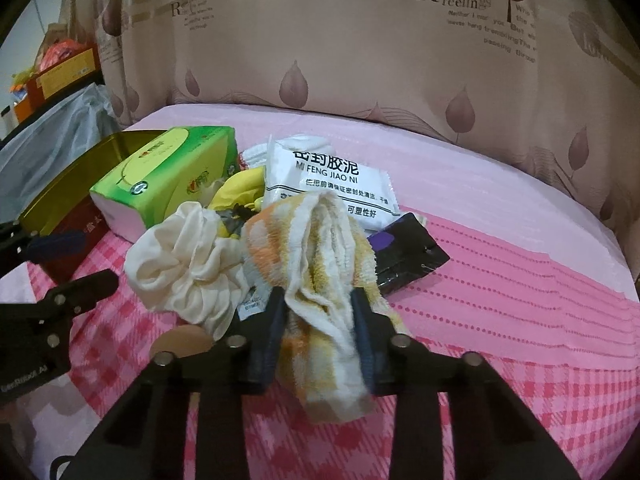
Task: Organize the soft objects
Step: 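Grasp the orange-dotted towel with the right tool, then grasp the cream scrunchie with the left tool while the right tool holds the towel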
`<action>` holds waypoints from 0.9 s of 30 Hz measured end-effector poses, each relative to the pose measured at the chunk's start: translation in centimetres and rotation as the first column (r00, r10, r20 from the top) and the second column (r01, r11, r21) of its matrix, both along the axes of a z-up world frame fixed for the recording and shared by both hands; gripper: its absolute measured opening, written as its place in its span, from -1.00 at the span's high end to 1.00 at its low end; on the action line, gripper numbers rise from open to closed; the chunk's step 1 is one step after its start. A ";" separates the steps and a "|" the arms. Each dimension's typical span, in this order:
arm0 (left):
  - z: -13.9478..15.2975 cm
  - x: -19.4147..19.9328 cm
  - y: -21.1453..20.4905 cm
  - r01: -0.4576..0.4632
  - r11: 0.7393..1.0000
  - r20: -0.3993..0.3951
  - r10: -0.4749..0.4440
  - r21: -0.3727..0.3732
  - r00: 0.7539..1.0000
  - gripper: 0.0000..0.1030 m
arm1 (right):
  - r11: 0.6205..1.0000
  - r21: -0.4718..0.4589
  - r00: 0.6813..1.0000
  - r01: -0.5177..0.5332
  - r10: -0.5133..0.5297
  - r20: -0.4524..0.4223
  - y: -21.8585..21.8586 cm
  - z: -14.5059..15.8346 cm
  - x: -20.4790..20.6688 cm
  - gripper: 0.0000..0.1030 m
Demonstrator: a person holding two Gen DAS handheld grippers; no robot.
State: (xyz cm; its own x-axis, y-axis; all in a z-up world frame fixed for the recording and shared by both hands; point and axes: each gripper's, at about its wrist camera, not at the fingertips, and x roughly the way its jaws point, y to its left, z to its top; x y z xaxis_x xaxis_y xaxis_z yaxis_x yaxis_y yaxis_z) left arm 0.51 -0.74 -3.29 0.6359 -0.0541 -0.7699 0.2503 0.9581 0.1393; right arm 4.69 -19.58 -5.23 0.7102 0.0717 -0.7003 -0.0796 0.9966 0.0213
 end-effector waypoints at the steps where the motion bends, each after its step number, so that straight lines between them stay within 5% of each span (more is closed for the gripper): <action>1: 0.1 0.1 0.0 0.001 1.000 -0.006 -0.002 -0.006 1.000 0.08 | 1.000 -0.006 1.000 0.002 -0.002 0.000 -0.1 0.3 -0.3 0.64; 2: 0.2 0.2 0.0 0.000 1.000 -0.012 0.000 -0.008 1.000 0.08 | 1.000 -0.012 1.000 0.005 -0.005 0.002 -0.2 0.5 -0.5 0.76; 15: 1.9 1.9 -1.7 0.075 0.983 -0.085 -0.090 -0.165 0.992 0.08 | 0.997 0.063 0.999 0.042 -0.042 -0.014 -2.3 0.6 -3.1 0.76; 27: 2.0 2.3 -3.2 0.095 0.971 -0.144 -0.129 -0.219 0.981 0.08 | 0.993 0.109 0.999 0.043 -0.042 -0.015 -2.9 0.6 -3.2 0.76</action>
